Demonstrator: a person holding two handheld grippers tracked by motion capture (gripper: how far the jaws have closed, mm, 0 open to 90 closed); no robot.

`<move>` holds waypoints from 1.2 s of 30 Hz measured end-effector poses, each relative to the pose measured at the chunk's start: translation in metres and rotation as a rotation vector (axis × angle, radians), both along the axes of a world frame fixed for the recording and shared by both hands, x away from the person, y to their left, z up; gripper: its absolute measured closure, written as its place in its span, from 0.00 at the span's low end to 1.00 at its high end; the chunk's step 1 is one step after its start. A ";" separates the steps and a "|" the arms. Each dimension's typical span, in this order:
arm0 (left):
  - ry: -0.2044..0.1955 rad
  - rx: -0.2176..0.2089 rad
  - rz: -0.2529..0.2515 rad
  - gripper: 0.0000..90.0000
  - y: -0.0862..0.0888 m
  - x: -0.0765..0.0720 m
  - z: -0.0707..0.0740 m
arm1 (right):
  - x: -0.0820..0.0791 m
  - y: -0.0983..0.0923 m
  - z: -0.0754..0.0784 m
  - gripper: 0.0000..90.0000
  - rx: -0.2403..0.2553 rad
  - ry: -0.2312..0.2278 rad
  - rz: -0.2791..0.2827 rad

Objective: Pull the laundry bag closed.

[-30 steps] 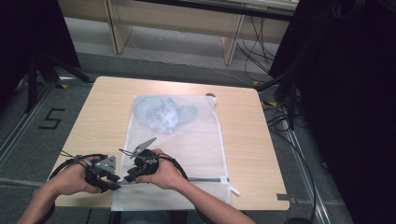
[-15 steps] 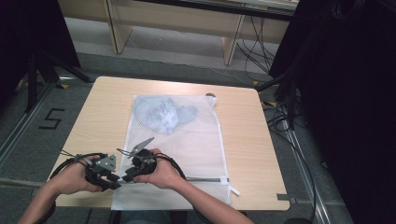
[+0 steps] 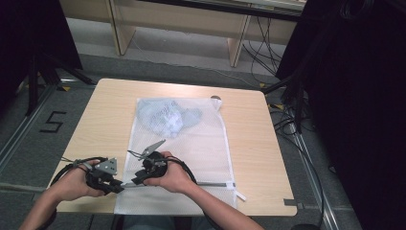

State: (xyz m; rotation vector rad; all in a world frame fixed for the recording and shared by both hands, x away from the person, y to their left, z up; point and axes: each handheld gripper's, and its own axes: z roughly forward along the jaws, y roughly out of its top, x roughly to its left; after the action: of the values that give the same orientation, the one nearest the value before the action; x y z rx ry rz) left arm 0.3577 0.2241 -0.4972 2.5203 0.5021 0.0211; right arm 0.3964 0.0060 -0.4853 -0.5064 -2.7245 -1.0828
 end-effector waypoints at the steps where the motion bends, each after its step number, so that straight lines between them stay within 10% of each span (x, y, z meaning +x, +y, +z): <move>1: 0.000 0.000 0.000 0.86 0.000 0.000 0.000 | 0.000 0.000 0.000 0.77 0.000 0.000 0.000; 36: -0.026 0.005 0.008 0.88 -0.001 -0.005 0.000 | -0.003 0.025 -0.007 0.78 0.030 0.068 0.030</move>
State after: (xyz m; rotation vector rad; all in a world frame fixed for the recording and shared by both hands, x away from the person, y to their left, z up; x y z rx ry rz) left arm 0.3529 0.2233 -0.4977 2.5196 0.5019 0.0580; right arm 0.3937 0.0309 -0.4919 -0.4865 -2.6448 -1.0779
